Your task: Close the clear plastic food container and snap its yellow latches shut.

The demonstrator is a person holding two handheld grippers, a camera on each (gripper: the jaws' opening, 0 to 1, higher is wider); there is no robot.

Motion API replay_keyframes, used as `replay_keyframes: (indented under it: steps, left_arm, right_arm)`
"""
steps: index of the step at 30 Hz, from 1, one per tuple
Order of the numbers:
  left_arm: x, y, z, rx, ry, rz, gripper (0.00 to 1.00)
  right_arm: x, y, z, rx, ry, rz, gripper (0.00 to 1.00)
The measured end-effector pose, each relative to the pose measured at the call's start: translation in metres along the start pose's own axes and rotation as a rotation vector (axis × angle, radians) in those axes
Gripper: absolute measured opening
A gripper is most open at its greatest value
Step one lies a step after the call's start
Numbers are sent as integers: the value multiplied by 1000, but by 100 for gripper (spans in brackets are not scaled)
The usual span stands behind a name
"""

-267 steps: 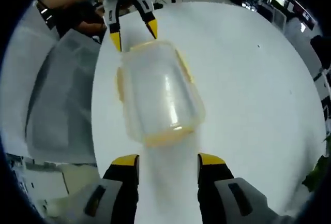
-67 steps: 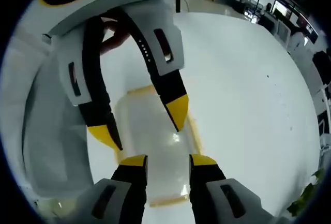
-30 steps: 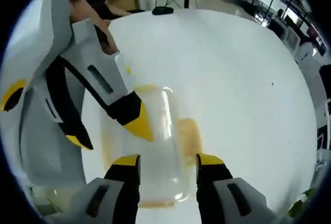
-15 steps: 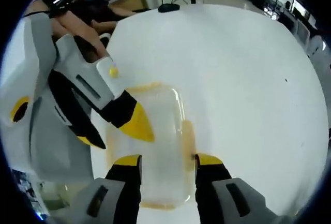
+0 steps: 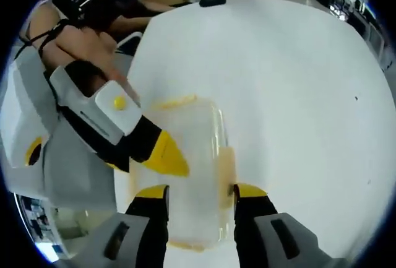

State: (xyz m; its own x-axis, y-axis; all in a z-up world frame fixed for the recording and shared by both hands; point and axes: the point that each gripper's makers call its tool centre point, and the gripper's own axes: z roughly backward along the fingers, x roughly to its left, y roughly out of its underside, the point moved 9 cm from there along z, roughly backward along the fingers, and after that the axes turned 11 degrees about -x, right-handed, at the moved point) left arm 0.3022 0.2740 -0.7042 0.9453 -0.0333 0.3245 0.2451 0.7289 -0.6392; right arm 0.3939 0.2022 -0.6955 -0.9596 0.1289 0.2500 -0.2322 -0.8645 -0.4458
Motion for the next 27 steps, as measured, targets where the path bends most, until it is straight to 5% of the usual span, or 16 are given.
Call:
replay_keyframes:
  steps: [15,16,17,27]
  left_arm:
    - [-2,-2,-1,8,-10,11,46]
    - [-2,-1,-1,7,-5,14,45]
    - [-4,-2,-2,13,-11,18,45]
    - [-5,-1,0,0,-16,18,40]
  right_arm:
    - [-1,-1,-1,25,-20,14,38]
    - [7,-1,-6,30,-109,1,36]
    - [3,-3,-5,34,-39,12,36]
    - [-1,-2,-5,52,-40,11,35]
